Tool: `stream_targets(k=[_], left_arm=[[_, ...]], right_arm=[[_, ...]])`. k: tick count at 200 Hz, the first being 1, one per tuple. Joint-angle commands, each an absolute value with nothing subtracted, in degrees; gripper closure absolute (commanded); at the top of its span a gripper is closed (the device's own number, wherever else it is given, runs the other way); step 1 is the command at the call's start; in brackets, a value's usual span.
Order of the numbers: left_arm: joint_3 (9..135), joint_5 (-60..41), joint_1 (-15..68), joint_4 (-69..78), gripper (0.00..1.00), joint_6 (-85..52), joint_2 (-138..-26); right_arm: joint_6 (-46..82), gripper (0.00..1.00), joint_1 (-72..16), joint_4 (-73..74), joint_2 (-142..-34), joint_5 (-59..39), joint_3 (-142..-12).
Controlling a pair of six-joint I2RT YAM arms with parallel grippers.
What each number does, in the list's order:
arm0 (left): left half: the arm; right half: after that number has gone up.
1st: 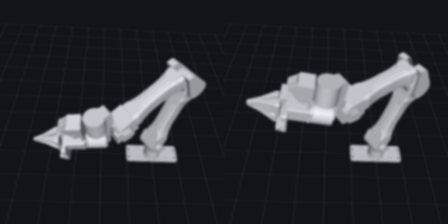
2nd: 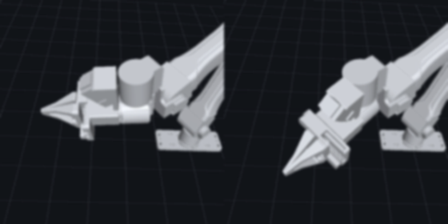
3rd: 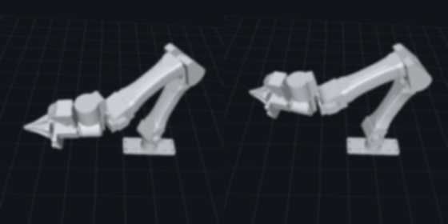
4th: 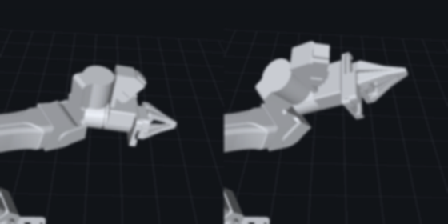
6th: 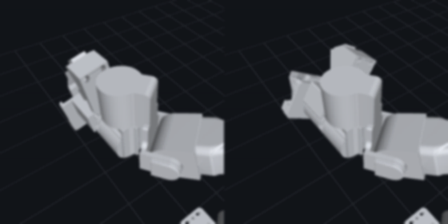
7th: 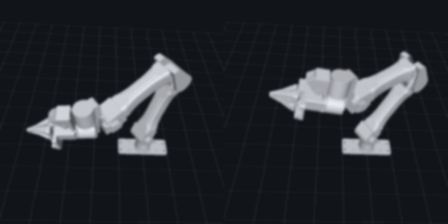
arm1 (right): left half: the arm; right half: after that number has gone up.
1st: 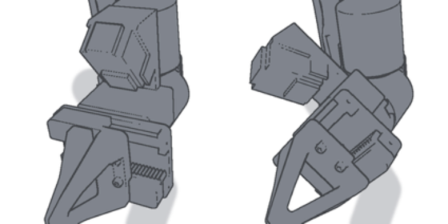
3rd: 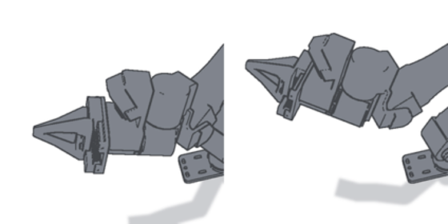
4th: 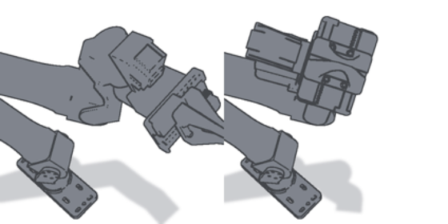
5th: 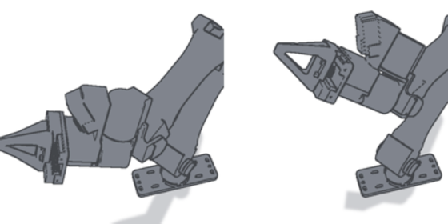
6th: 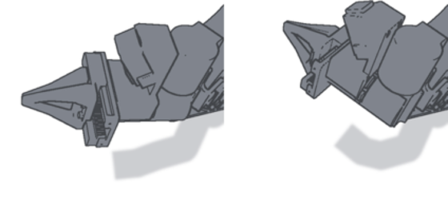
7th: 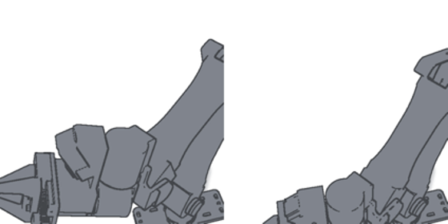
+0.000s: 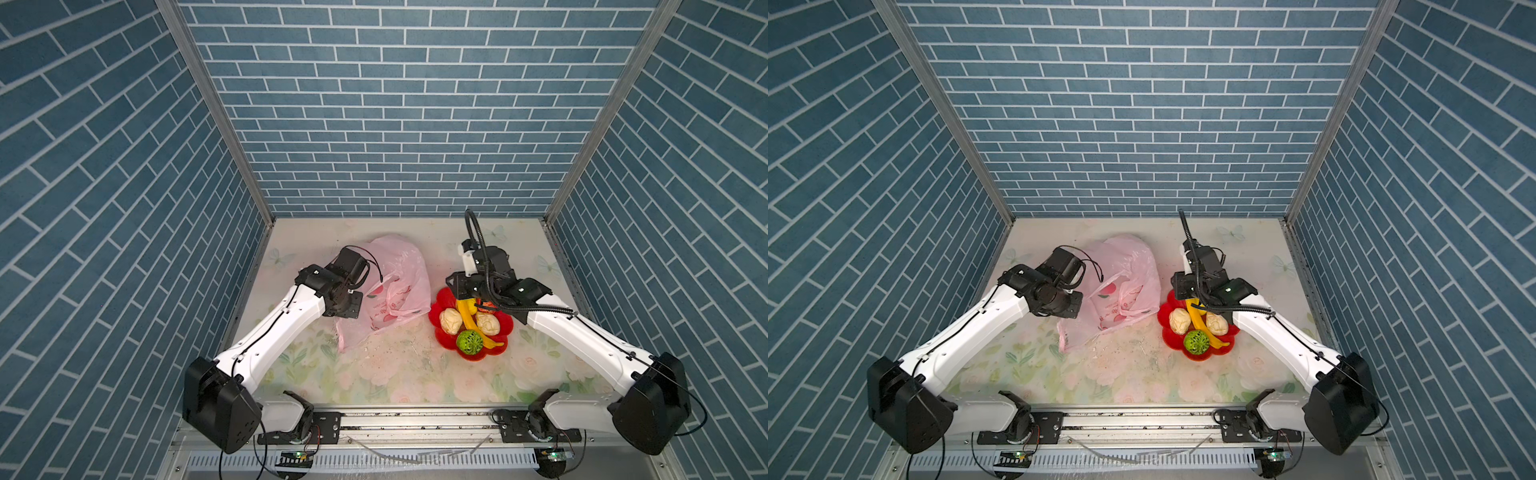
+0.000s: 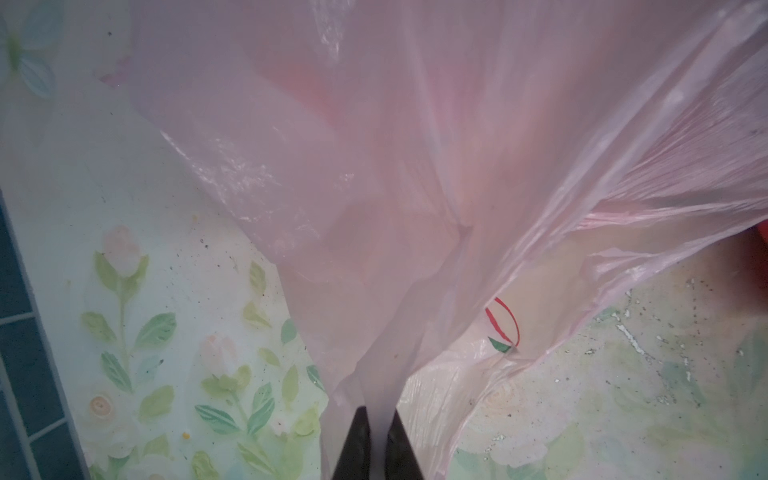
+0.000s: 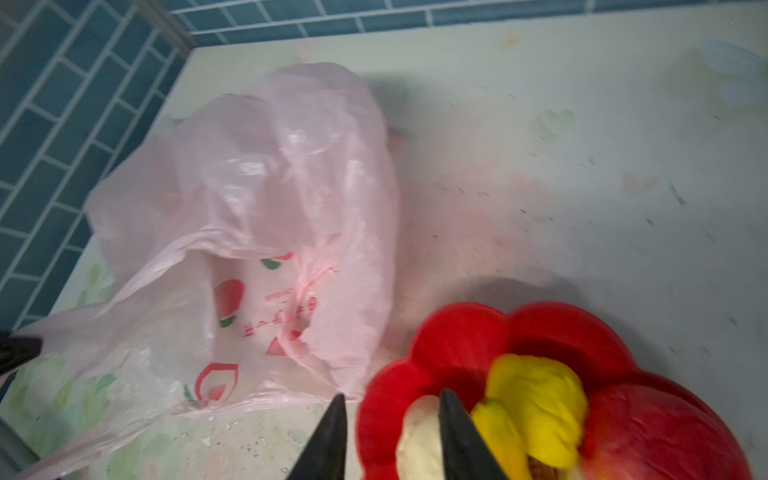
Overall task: Take the fake fruits out of the plastic bag
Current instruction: 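Raise the left gripper off the bag while the right gripper moves toward it, then push the right gripper into the bag while the left gripper lifts the bag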
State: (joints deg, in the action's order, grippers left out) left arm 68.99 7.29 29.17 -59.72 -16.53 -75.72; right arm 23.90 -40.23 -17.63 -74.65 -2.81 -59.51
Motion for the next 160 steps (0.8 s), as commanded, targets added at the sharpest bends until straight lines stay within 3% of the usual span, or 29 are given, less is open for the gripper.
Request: stream_targets(k=[1,16,34,74,116,160], left_arm=[[69.5,8.9,29.1,-63.4,0.89,-17.0,-74.5],[69.1,8.4,28.8,-62.9,0.90,-17.4,-73.8],[70.0,8.5,28.4,-62.8,0.90,-17.3,-73.1],[82.5,8.2,25.8,-67.5,0.91,-12.9,-75.5],[98.8,6.2,24.5,-73.0,0.92,-6.9,-83.2],[106.6,3.4,24.4,-75.1,0.93,-4.5,-88.8]], right_arm=[[22.8,0.74,-45.8,-5.0,-77.6,-8.0,-59.8],[22.0,0.82,-49.7,0.7,-81.7,-9.8,-59.7],[20.8,0.86,-52.9,6.1,-87.2,-11.3,-60.6],[22.9,0.88,-54.2,9.7,-98.8,-12.2,-66.9],[24.4,0.88,-54.2,10.5,-101.4,-11.4,-70.5],[26.2,0.88,-54.2,10.1,-104.5,-10.6,-71.5]])
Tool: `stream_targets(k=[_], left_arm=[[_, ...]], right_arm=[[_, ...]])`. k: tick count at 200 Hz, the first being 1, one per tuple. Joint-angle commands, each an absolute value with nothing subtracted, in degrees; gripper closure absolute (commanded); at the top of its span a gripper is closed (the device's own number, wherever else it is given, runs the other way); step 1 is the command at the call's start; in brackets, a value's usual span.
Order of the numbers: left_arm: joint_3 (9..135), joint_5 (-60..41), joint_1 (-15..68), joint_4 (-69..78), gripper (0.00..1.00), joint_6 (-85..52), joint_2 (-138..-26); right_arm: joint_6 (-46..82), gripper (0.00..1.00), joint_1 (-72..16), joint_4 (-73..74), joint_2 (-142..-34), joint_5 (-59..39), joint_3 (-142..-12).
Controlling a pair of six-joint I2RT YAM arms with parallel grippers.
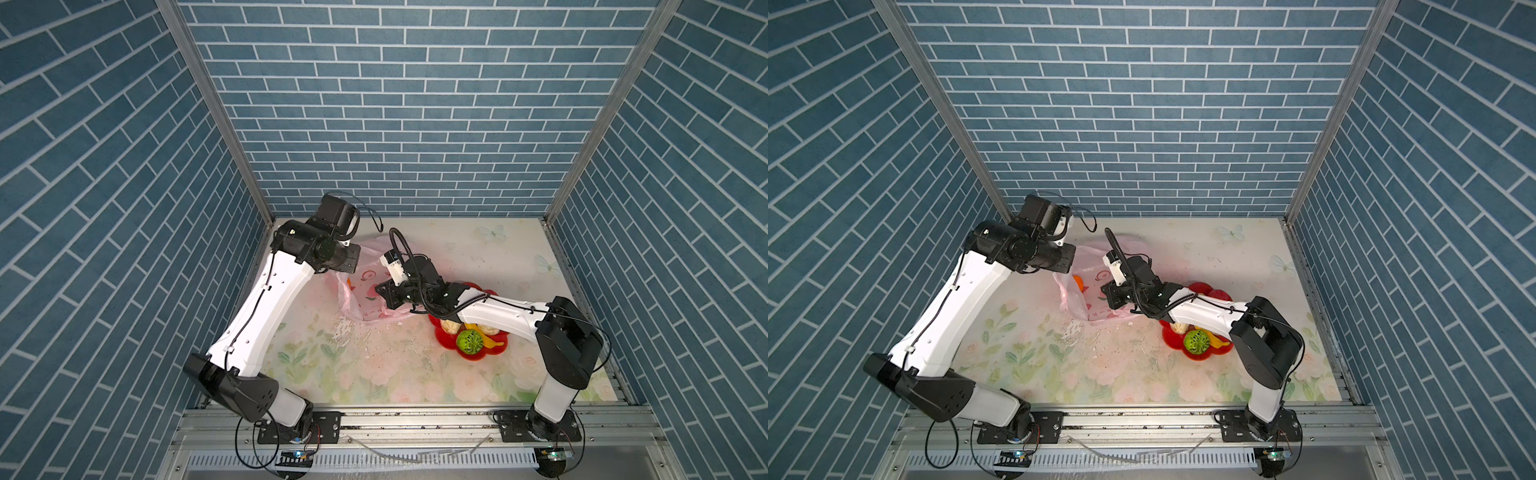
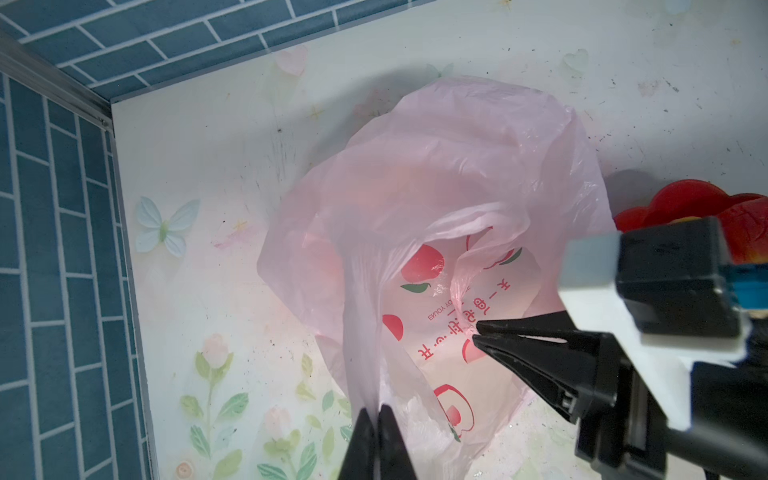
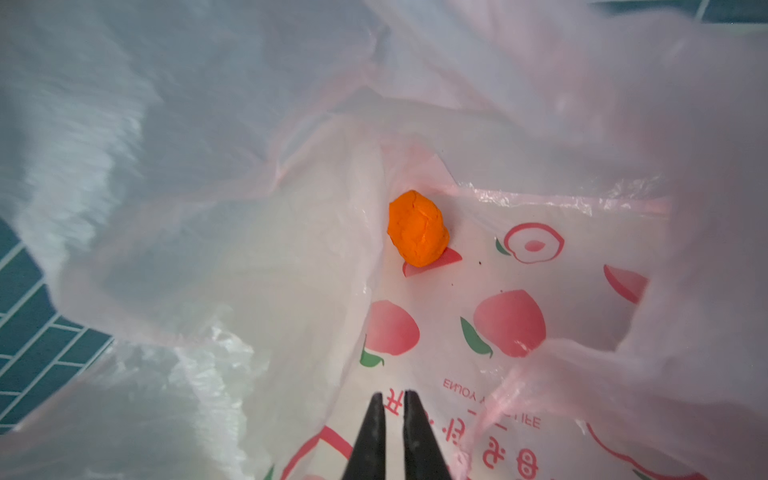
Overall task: Take the fake fruits out of the plastic bag
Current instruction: 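Push the right gripper into the bag while the left gripper lifts the bag, then reach the right gripper deeper into the bag toward the orange fruit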
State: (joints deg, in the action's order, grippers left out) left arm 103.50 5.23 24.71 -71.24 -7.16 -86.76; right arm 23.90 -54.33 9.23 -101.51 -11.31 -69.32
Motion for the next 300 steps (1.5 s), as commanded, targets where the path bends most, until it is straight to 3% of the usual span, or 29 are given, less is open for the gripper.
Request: stream_targets(k=[1,67,141,227,256,284,300], left_arm=[[106.7,3.4,24.4,-75.1,0.93,-4.4,-88.9],[110.1,2.2,24.4,-77.4,0.93,-3.5,-89.6],[107.1,0.1,21.1,-75.4,0.93,-3.9,-87.4],[110.7,-8.0,20.9,-76.4,0.94,-1.4,-85.6],[113.0,-10.4,20.9,-78.0,0.94,0.0,-85.3],[106.7,-12.0,20.9,-75.9,0.95,-0.3,-82.0],[101.6,-12.5,20.9,-73.8,0.95,-1.1,-79.7]], right_arm=[[26.2,0.88,-54.2,10.1,-104.5,-10.6,-71.5],[27.4,0.88,-54.8,15.3,-109.1,-11.4,-70.6],[10.1,0.92,-58.8,1.8,-113.2,-5.4,-77.4],[11.2,0.91,-58.6,-2.5,-123.7,-2.1,-92.4],[14.5,0.81,-58.3,-1.2,-125.2,-0.6,-96.1],[16.7,0.53,-58.3,0.5,-128.7,-3.9,-99.0],[17.8,0.44,-58.2,1.8,-129.8,-7.2,-99.7]])
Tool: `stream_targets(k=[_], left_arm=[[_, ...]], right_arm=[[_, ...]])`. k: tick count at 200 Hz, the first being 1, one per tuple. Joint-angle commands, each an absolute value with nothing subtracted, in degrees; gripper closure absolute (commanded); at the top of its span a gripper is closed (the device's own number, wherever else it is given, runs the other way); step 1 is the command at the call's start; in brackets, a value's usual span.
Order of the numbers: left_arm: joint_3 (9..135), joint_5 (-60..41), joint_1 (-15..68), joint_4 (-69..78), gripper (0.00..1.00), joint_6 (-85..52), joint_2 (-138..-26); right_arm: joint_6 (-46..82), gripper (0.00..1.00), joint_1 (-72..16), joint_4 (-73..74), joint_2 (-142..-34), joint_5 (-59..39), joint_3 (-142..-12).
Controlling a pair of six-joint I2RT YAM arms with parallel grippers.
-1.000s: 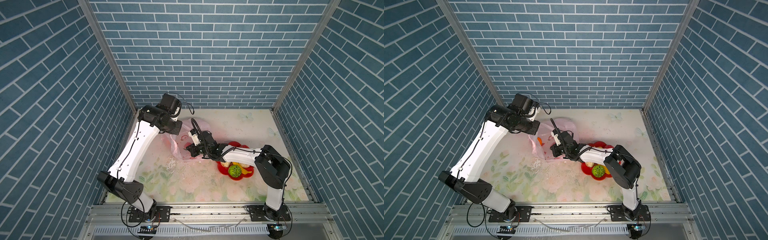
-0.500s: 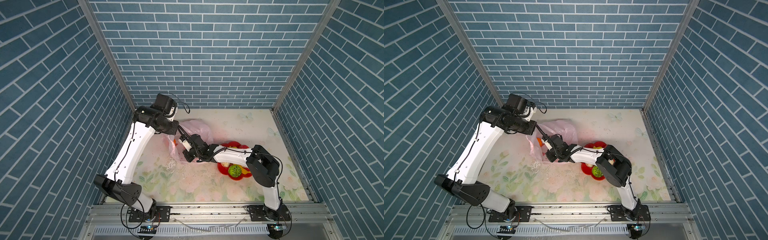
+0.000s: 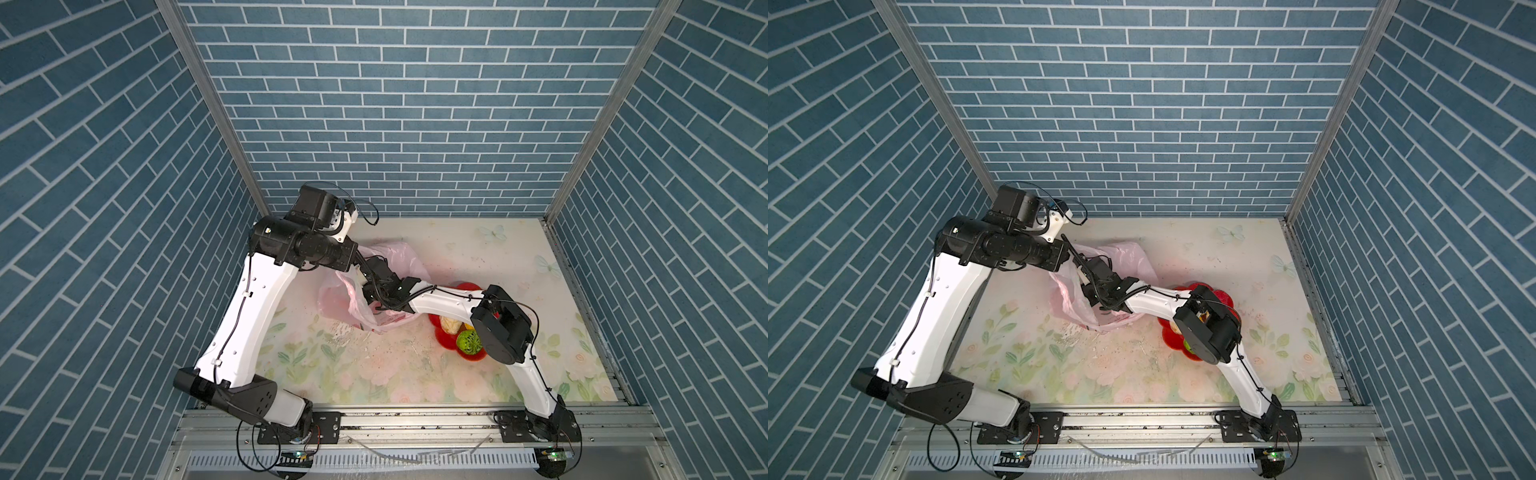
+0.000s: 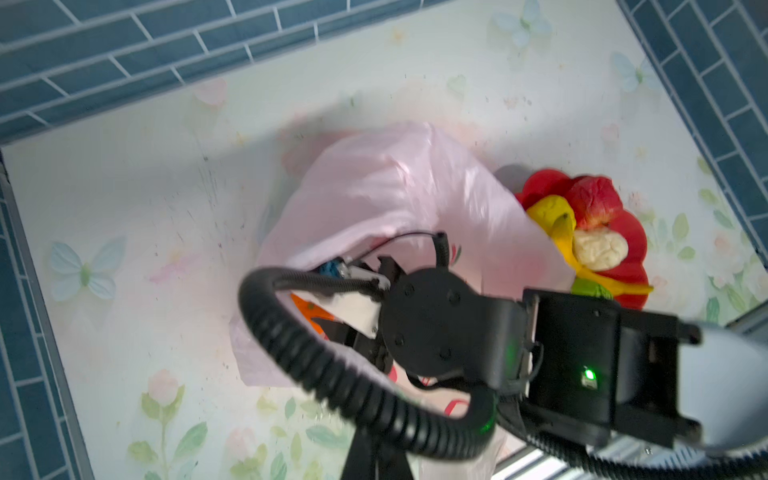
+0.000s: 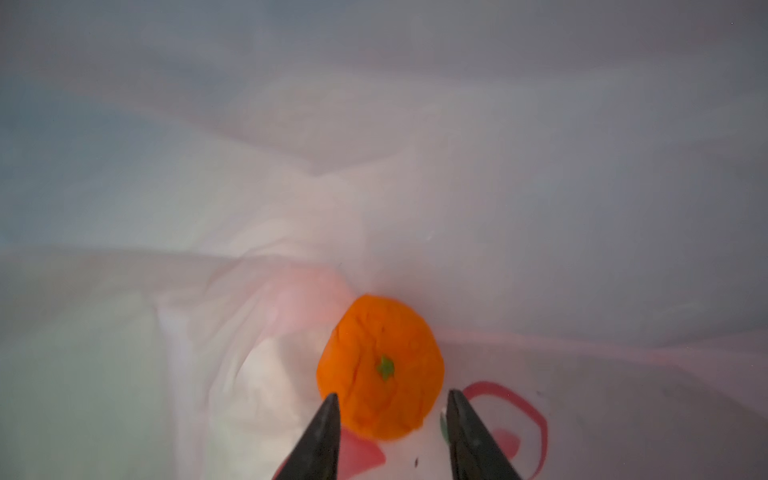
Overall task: Take the fake fruits out of the plastic bag
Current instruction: 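Reach the right gripper deeper into the bag toward the orange fruit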
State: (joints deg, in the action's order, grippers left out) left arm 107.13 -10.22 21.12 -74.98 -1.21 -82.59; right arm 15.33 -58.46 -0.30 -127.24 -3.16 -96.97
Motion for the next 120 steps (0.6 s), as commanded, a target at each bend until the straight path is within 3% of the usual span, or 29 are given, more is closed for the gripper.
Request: stream_targets(k=[1,44,120], left_arm=[[101.2,-12.6,20.9,-73.6,0.95,-1.1,-79.6],[92.5,-13.4,20.9,-69.4,0.95,-4.0,-74.4],[78.4,-13.3,20.9,-66.4,0.96,-10.1,-65.3]], right_arm=[[17.8,0.43,-58.2,1.9,-129.8,-7.4,-99.7],[19.8,0.35,-58.0,2.6,-129.9,-15.0,-98.7],[17.1,0.29,-58.2,-4.3,-129.8,-17.2,-98.6]])
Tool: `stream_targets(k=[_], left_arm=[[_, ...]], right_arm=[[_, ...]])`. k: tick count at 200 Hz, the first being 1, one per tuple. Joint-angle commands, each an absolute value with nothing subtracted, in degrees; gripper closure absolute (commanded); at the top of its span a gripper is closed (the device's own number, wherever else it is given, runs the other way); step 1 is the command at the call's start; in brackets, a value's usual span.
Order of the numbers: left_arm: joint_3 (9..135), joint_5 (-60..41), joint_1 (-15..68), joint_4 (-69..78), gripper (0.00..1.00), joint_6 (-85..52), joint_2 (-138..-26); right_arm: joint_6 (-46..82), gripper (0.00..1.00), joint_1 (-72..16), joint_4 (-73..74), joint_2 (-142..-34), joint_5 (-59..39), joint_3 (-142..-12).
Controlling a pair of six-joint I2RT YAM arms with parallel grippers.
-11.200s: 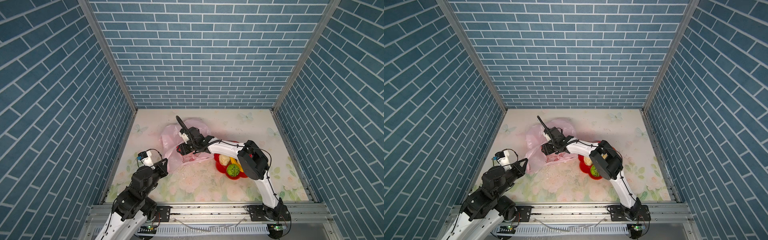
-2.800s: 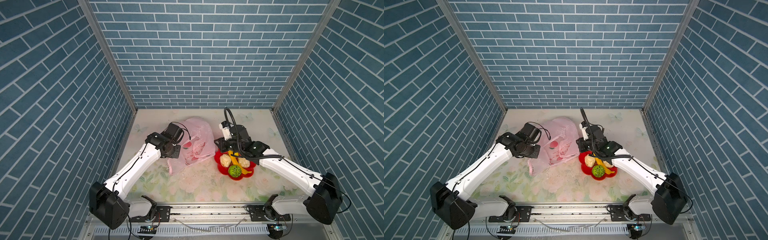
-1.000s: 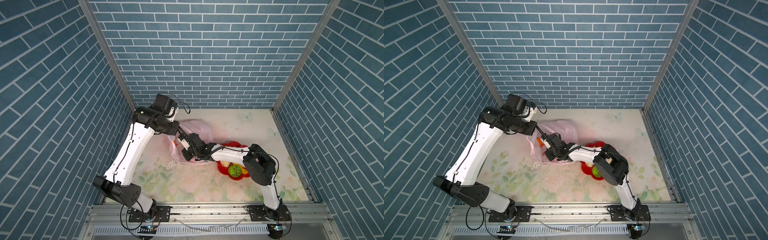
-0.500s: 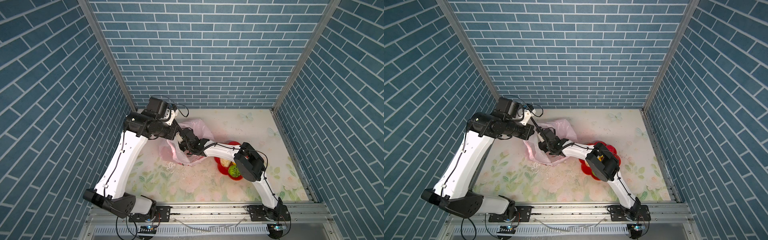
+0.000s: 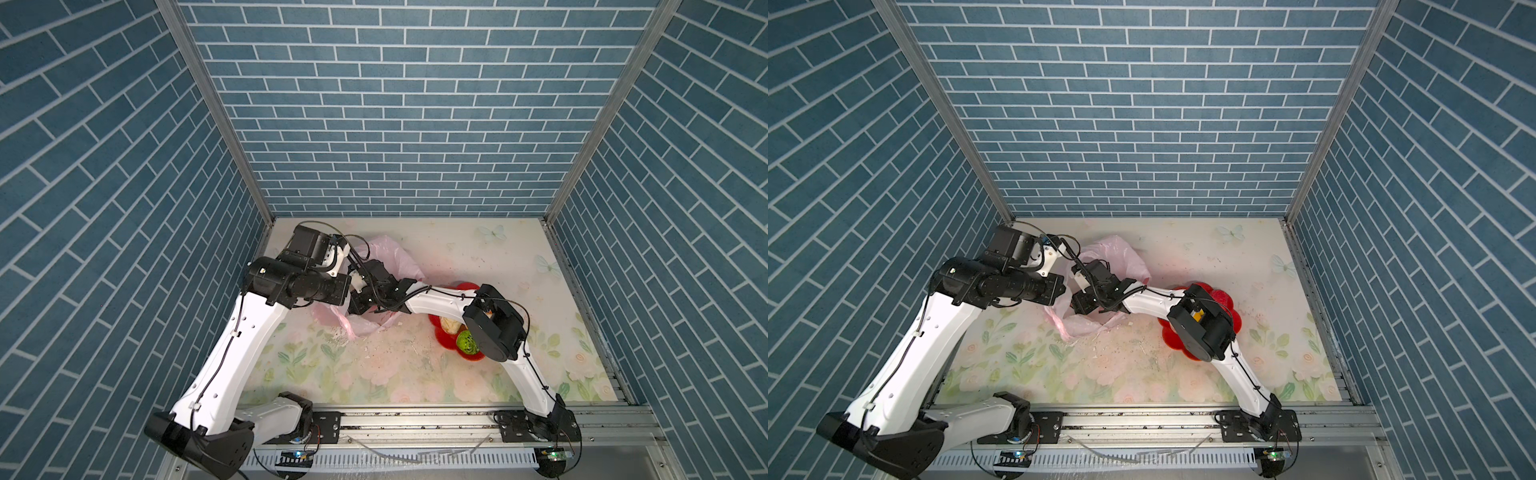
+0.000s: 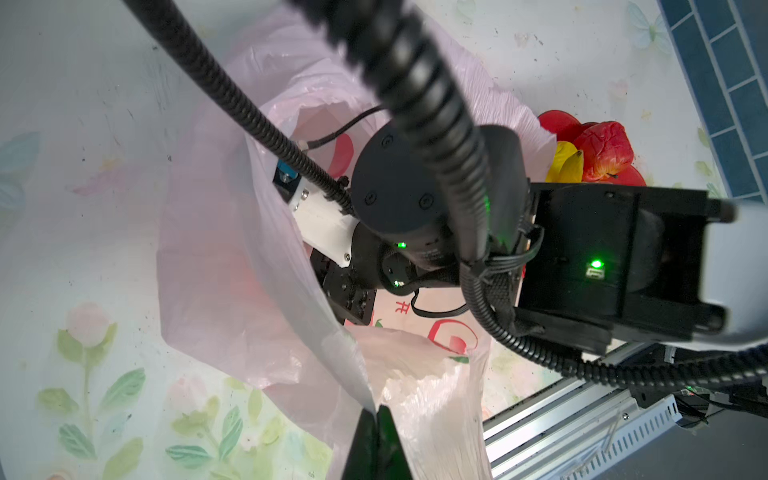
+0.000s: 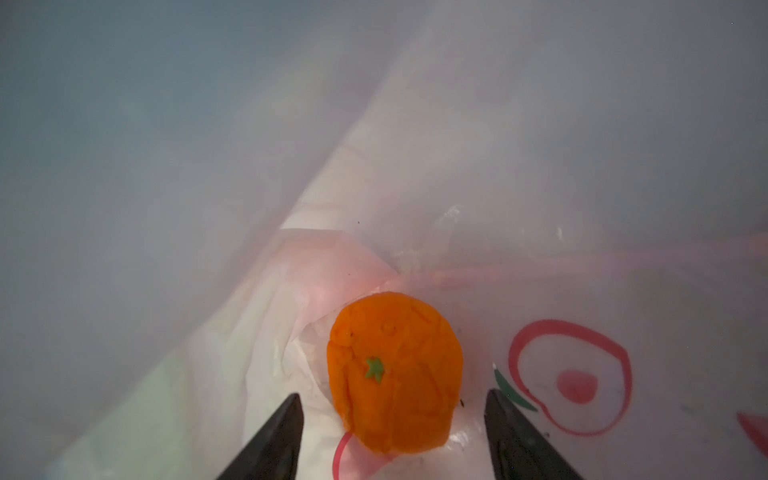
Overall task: Take the fake fruits out of the plastic bag
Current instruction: 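Reach the right gripper deeper into the bag toward the orange fruit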
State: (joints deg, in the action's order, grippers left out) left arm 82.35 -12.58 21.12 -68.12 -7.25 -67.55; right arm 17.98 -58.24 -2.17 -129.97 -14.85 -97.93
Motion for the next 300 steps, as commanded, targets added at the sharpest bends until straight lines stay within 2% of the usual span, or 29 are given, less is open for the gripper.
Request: stream_targets(k=[1,82,166,248,300], left_arm=[[78.3,-13.3,20.9,-66.3,0.96,-10.2,-65.3],[72.2,-16.0,20.9,-59.3,0.98,-13.9,-61.2],[68.3,-18.8,20.9,-53.7,0.99,-15.6,-59.1],[67.7,-15.2,20.8,-54.7,1.00,-13.8,-58.4],[67.1,-14.9,20.9,-52.9,1.00,-13.4,-58.7]], right_arm=[[17.1,0.29,-58.2,-4.3,-129.9,-17.3,-98.6],[19.3,0.24,-59.1,-2.3,-132.8,-21.1,-101.7],[25.2,0.22,-59.9,-4.2,-139.8,-20.7,-110.6],[22.9,0.23,-60.1,1.1,-135.9,-35.0,-105.0],[19.8,0.22,-60.5,-1.0,-138.8,-40.6,-108.2]])
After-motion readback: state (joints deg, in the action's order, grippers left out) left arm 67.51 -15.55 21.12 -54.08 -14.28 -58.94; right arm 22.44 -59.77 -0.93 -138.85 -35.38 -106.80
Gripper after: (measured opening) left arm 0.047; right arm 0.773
